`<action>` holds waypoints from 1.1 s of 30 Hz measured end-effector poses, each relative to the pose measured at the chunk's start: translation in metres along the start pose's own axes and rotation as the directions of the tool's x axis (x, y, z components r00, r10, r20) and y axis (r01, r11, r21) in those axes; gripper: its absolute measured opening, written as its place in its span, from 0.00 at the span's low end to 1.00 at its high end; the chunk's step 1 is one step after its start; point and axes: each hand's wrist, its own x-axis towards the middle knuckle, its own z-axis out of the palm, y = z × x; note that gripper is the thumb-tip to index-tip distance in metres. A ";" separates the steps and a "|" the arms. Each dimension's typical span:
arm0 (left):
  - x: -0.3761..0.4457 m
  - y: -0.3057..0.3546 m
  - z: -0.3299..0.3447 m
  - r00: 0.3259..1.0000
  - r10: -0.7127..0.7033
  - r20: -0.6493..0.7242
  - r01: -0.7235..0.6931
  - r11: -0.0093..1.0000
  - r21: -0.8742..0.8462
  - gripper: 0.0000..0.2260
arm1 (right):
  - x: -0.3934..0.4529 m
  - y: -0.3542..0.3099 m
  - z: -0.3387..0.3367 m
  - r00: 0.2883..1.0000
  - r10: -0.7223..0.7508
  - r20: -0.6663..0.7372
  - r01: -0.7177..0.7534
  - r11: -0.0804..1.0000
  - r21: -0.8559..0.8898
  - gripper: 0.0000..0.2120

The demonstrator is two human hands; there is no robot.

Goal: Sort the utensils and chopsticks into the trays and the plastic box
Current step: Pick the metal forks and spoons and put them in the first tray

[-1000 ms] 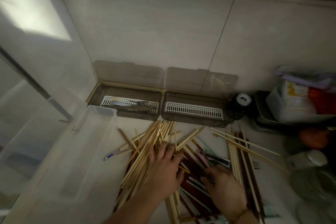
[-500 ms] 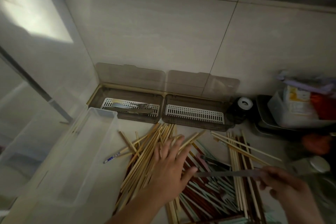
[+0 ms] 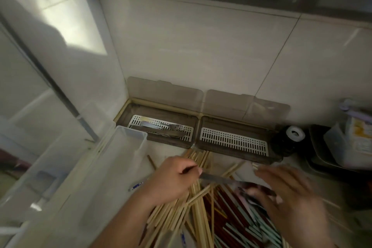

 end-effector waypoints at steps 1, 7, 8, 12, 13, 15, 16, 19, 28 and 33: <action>0.001 -0.001 -0.010 1.000 -0.014 -0.010 0.014 1.000 0.019 0.13 | 0.008 -0.005 0.006 0.983 -0.184 0.015 0.185 0.980 -0.072 0.15; 0.004 -0.014 -0.057 0.979 -0.134 -0.152 0.135 0.991 -0.003 0.15 | 0.058 -0.033 0.050 0.891 -0.435 0.128 0.451 0.880 -0.149 0.07; 0.003 -0.017 -0.062 0.964 -0.151 -0.218 0.137 0.988 -0.076 0.14 | 0.070 -0.036 0.056 0.904 -0.407 0.131 0.423 0.896 -0.134 0.06; 0.003 -0.030 -0.066 0.831 -0.194 -0.522 0.043 0.957 -0.286 0.07 | 0.129 -0.045 0.088 0.962 -0.177 0.207 0.164 0.983 0.077 0.05; 0.003 -0.034 -0.065 0.783 -0.207 -0.586 0.029 0.954 -0.298 0.06 | 0.143 -0.048 0.097 0.960 -0.110 0.256 0.080 0.989 0.127 0.04; 0.003 -0.041 -0.062 0.733 -0.216 -0.646 0.028 0.957 -0.288 0.09 | 0.168 -0.054 0.121 0.922 -0.011 0.386 -0.068 0.979 0.190 0.07; 0.003 -0.044 -0.060 0.726 -0.228 -0.649 0.029 0.953 -0.302 0.09 | 0.178 -0.058 0.134 0.888 0.006 0.461 -0.113 0.972 0.206 0.07; 0.002 -0.051 -0.054 0.731 -0.266 -0.628 0.033 0.934 -0.356 0.06 | 0.200 -0.073 0.169 0.792 -0.009 0.611 -0.136 0.972 0.190 0.06; 0.002 -0.065 -0.046 0.779 -0.269 -0.566 0.044 0.924 -0.379 0.04 | 0.202 -0.098 0.227 0.660 -0.019 0.751 -0.156 0.974 0.162 0.04; 0.005 -0.063 -0.041 0.802 -0.243 -0.546 0.054 0.939 -0.338 0.04 | 0.200 -0.090 0.220 0.666 -0.098 0.739 -0.097 0.972 0.216 0.07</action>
